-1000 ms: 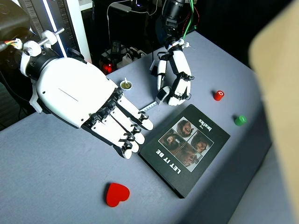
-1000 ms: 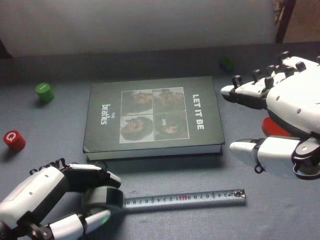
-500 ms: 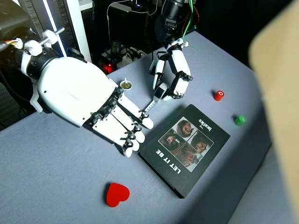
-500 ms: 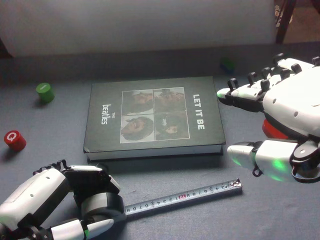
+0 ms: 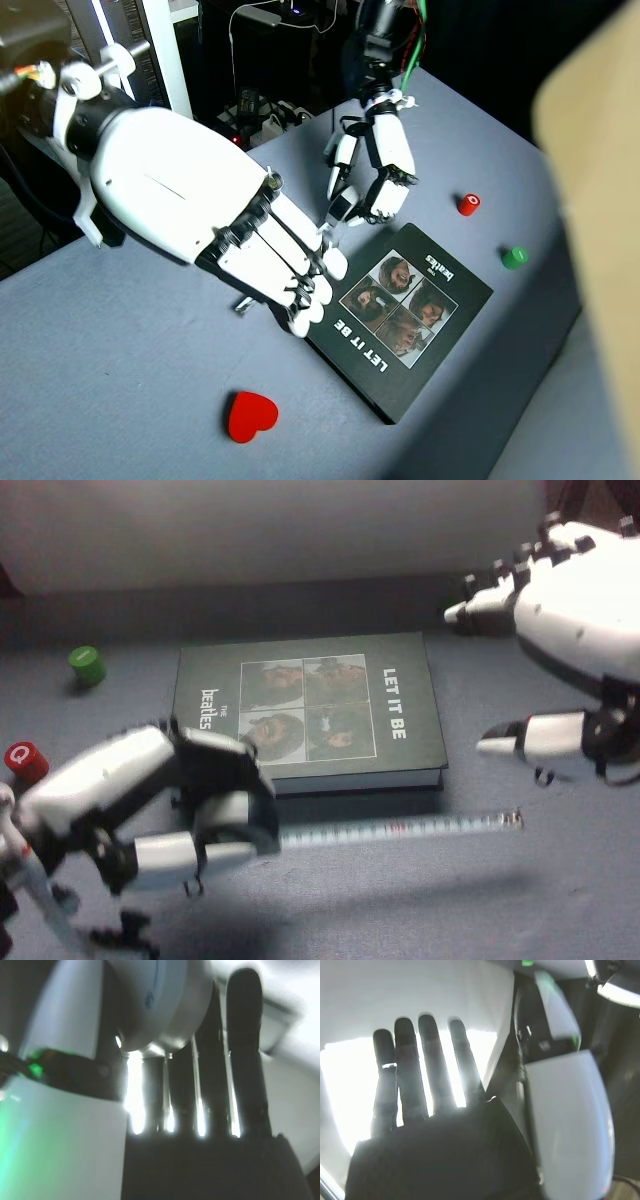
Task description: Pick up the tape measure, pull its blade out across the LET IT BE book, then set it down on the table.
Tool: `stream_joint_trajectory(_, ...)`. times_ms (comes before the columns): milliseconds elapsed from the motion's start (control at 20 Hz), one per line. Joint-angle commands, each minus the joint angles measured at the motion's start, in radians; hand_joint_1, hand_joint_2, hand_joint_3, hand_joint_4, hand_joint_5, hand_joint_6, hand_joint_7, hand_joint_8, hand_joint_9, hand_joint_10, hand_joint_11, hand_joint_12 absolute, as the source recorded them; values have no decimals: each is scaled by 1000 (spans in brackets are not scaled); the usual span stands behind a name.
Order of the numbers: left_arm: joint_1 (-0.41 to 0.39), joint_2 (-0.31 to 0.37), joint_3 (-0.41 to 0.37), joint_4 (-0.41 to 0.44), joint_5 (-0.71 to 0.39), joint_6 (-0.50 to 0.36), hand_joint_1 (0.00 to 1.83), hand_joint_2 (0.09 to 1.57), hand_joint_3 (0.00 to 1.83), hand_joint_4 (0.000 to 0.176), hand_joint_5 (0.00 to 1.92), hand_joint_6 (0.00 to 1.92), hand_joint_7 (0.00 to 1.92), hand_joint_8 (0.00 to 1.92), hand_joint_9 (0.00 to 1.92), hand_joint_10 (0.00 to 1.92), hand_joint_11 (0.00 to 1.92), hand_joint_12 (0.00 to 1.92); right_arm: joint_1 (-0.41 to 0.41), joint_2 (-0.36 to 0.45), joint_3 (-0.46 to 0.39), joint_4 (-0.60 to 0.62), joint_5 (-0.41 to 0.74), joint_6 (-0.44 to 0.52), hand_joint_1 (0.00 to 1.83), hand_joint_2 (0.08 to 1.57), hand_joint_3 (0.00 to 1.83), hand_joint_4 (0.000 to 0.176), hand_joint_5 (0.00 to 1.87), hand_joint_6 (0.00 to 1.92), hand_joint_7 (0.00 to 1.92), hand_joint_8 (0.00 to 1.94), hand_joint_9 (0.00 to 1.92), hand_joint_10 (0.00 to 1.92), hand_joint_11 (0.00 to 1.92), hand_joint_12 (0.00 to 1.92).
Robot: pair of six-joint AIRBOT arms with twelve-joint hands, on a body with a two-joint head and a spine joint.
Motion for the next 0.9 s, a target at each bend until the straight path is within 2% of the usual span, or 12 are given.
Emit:
stream_joint_trajectory(0,-29,15,7,17,-72,-18,1376,1112,0,0,886,1003,1052,853,899,1271,792,1162,25,-2,6,-65,5,3,928,1013,0,0,533,12,490,3,426,5,90,927)
stream_joint_trajectory(50,-59,32,10,25,-51,-19,1376,1112,0,0,887,1002,1053,852,897,1271,790,1162,37,-10,13,-65,6,2,955,1031,5,0,561,17,505,6,446,10,114,934)
stream_joint_trajectory(200,-165,85,37,48,41,-30,1378,1105,0,0,922,965,1058,835,907,1256,803,1159,75,-80,39,-62,62,-99,979,1104,7,0,615,7,586,6,565,16,178,911)
stream_joint_trajectory(350,-260,106,94,105,132,-61,1377,1105,0,0,918,966,1058,837,908,1254,798,1153,145,-170,101,76,97,-200,987,1117,3,0,651,8,616,4,615,15,207,896)
stream_joint_trajectory(500,-299,109,138,113,156,-97,1376,1111,1,0,887,986,1049,868,903,1264,794,1147,177,-266,161,92,151,-234,994,1122,0,0,706,11,676,7,661,13,232,877)
stream_joint_trajectory(600,-308,112,156,113,177,-125,1376,1112,0,0,886,994,1045,871,900,1267,794,1147,190,-302,190,128,161,-256,998,1126,1,0,737,17,726,19,718,28,257,881)
stream_joint_trajectory(700,-337,118,173,113,239,-159,1376,1113,0,0,875,1024,1054,851,902,1260,797,1150,202,-332,227,165,147,-239,986,1120,0,0,744,16,737,18,730,28,266,882)
stream_joint_trajectory(850,-388,120,200,113,284,-179,1376,1113,0,0,875,1024,1056,852,895,1262,803,1157,184,-397,267,157,167,-234,998,1122,0,0,736,9,730,11,731,24,281,889)
